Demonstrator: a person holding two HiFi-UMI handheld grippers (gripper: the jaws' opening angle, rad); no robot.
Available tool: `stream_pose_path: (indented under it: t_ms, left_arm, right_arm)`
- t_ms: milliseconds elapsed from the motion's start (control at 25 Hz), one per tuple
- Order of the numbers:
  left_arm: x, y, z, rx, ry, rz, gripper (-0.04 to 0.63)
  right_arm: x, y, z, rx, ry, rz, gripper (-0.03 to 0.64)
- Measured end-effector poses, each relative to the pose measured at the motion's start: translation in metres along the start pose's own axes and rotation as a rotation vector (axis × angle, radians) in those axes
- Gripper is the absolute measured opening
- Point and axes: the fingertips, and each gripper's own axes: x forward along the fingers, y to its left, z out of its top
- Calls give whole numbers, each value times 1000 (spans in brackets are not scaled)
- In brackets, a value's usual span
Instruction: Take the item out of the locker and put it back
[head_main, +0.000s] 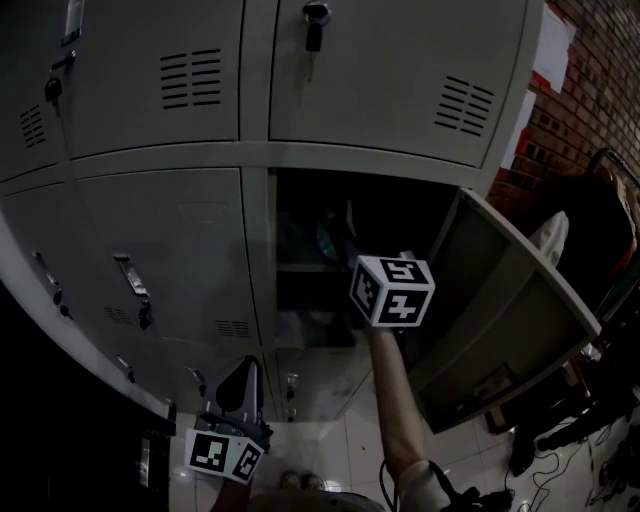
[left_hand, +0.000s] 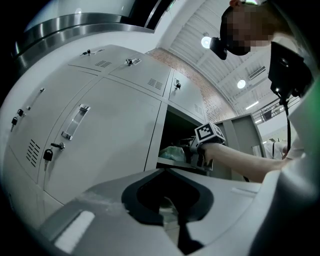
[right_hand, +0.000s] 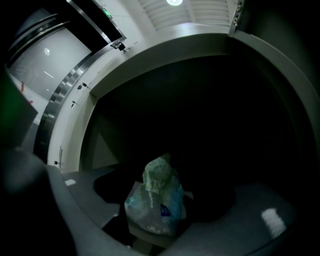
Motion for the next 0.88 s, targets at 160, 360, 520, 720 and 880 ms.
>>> stream_pose_path:
  t_ms: [160,360,520,720,880]
  left_arm:
    - [1,-2,1,3,-2,-7,5]
    - [-3,-2,9,11,-14,1,5]
    - [-6,-4,18,15,-31,1,5]
    - [-9,-18,19,36,-40,-24,5]
    - [-9,-29,12,32,-27,-50,5]
  right_arm:
    - [-11,-6,3,24,-22,-13,330]
    - [-62,14,22,177,-120,115,325]
    - [-129,56,36,199,-245,244,259]
    - [-207,67,-2,169,-321,194,20]
    - [-239,67,-58,217,-251,133,2]
